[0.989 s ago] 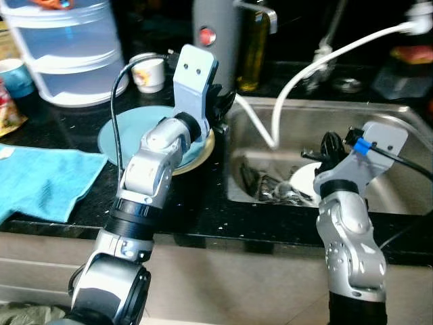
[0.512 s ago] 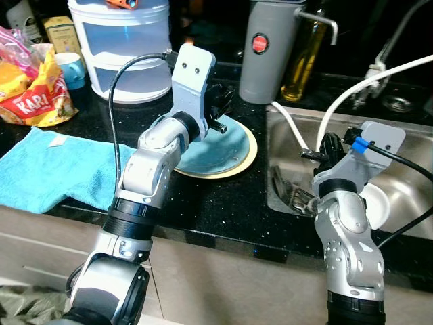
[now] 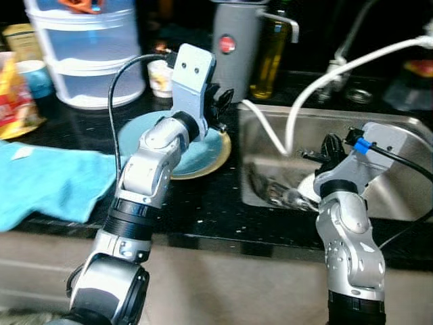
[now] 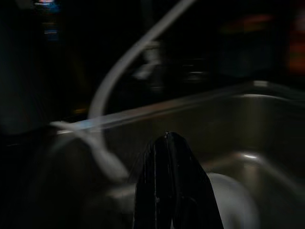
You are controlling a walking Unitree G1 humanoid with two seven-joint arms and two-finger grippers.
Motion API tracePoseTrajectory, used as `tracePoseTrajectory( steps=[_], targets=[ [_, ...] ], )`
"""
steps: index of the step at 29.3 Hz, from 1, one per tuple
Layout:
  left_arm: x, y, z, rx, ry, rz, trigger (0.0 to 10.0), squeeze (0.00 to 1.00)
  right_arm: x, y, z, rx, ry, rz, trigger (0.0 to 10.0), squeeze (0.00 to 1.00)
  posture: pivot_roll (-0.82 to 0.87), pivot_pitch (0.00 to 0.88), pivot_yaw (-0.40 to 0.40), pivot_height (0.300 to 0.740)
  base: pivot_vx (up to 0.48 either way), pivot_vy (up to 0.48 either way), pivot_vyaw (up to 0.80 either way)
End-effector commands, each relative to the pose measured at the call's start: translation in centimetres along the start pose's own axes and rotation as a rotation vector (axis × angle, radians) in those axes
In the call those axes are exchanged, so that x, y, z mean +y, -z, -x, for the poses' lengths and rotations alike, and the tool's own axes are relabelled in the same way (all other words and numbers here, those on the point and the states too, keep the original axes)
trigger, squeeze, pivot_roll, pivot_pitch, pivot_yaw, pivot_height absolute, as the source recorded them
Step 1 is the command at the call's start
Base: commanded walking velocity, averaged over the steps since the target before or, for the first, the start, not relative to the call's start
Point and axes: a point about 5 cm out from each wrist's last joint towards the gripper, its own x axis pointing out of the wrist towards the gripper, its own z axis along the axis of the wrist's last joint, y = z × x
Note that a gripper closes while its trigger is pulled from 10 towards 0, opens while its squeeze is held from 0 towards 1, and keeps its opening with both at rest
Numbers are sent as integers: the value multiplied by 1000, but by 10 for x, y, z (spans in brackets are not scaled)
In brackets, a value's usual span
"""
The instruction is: Kitchen organization
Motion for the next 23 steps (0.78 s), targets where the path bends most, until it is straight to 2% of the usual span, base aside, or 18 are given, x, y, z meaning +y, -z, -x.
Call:
tracePoseTrajectory(
  steps=[1,13,23],
  targets=[
    [-4,-1,-2,-2,14,10,10000,0,1,3,0,17,0,0,10000,0,183,0,-32,740,0,0,0],
    [-2,-4,-2,-19,2,-11,10000,0,3,3,1,20,-12,4,10000,0,184,0,-33,740,0,0,0],
    [6,-5,-2,-16,-53,-19,10000,0,4,3,1,20,-19,0,10000,0,185,0,-33,740,0,-397,0]
  ],
)
